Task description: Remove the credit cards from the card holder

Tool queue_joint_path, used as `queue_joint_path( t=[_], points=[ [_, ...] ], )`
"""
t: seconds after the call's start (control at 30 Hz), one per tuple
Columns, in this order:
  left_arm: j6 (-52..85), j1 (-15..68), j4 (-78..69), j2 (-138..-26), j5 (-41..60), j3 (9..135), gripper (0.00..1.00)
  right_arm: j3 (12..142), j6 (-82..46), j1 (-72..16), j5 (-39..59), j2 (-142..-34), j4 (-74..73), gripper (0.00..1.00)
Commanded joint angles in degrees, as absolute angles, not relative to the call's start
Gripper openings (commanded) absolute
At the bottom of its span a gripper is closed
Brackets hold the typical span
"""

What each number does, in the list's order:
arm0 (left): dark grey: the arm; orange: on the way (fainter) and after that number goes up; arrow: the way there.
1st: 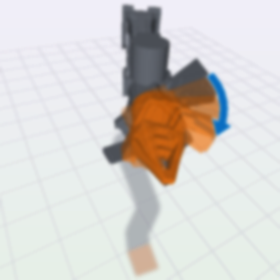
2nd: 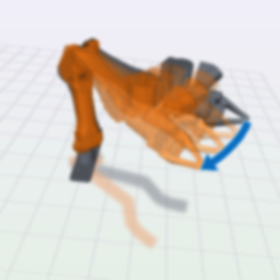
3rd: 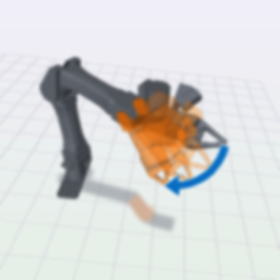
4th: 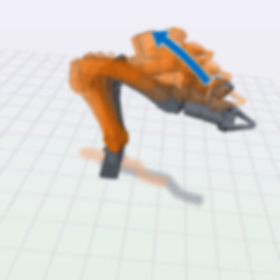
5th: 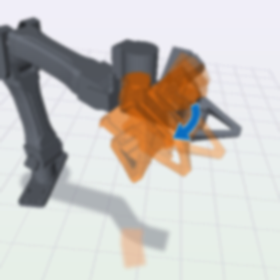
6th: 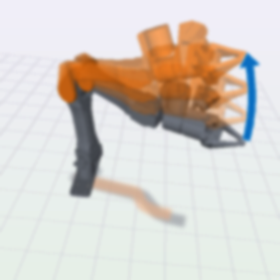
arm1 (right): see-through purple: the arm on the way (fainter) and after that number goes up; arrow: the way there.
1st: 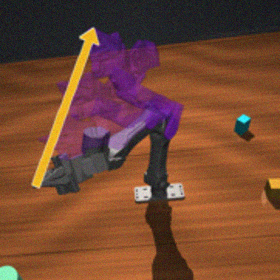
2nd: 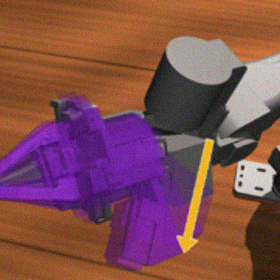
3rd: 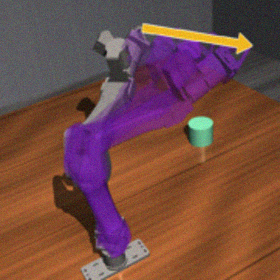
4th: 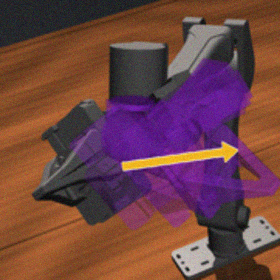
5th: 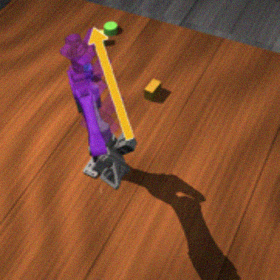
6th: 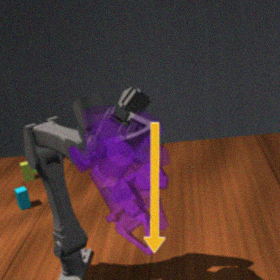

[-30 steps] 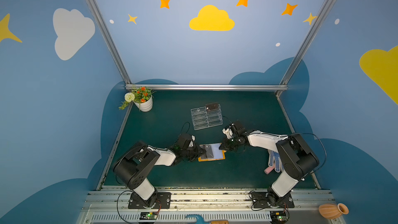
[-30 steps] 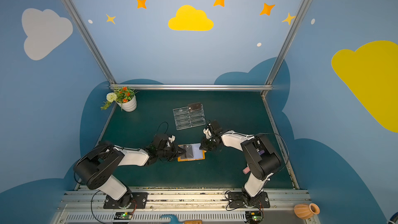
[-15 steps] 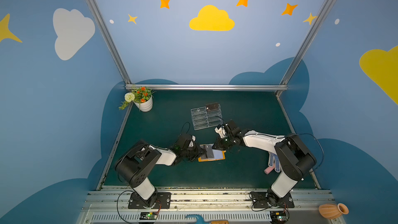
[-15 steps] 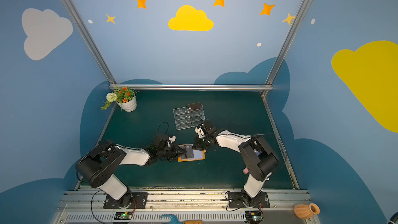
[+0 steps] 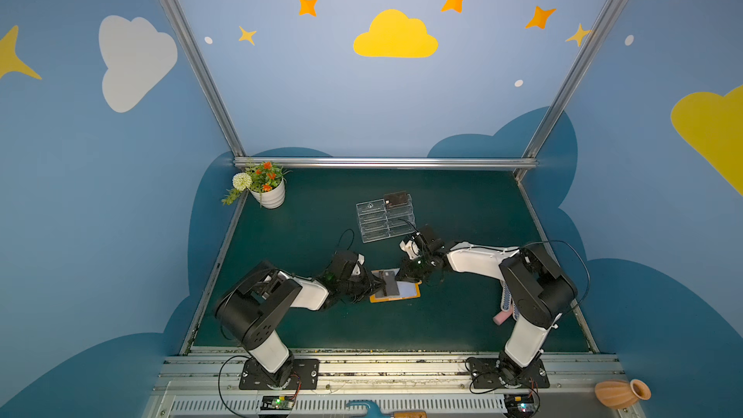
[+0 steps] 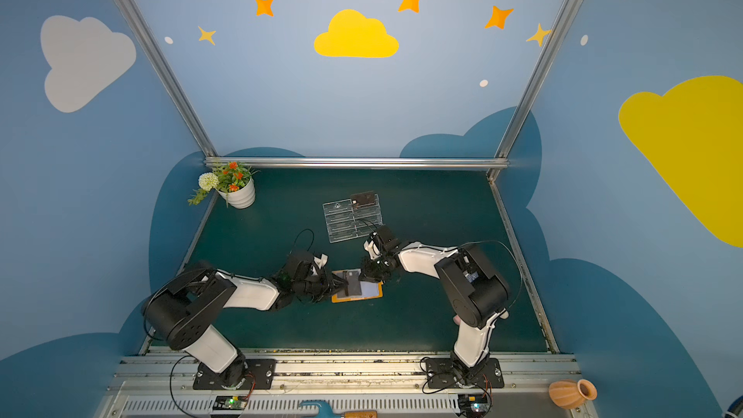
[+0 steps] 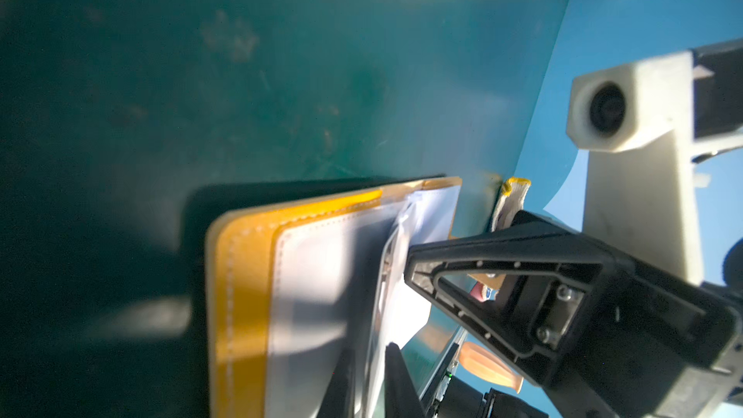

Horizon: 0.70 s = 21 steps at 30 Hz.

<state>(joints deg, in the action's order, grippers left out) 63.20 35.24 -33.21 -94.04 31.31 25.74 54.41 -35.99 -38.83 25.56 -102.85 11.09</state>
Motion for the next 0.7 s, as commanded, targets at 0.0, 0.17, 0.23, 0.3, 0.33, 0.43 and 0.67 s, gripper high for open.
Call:
queue_joint_path(
  t=[0.0,0.17,0.23,0.3,0.33,0.43,0.67],
  points=[
    [63.1,35.1,-32.6,-93.7,30.5,24.9,0.11,54.5,-35.4,-38.6,23.4,-104.2,14.4,0.0],
    [63.2,35.1,-32.4,-93.8,30.4,24.9,0.05,54.3,-35.2,-38.3,23.5,-104.2,14.6,0.0],
    [63.0,35.0,-32.5,-93.9,30.7,24.9,0.04,54.1,-35.1,-38.2,23.6,-104.0,14.6,0.0],
    [63.1,34.9,-32.5,-93.3,30.3,24.4,0.04,54.0,-35.1,-37.9,23.5,-103.8,14.8,0.0],
    [63.1,34.6,-32.4,-92.6,29.9,23.8,0.04,53.9,-35.0,-37.9,23.4,-103.6,14.8,0.0],
    [62.5,34.0,-30.7,-90.2,28.8,22.7,0.04,53.8,-35.1,-37.6,23.5,-103.4,14.8,0.0],
    [61.2,33.6,-28.4,-87.4,28.2,23.2,0.04,53.4,-35.9,-37.6,24.9,-102.5,13.2,0.0]
  ],
)
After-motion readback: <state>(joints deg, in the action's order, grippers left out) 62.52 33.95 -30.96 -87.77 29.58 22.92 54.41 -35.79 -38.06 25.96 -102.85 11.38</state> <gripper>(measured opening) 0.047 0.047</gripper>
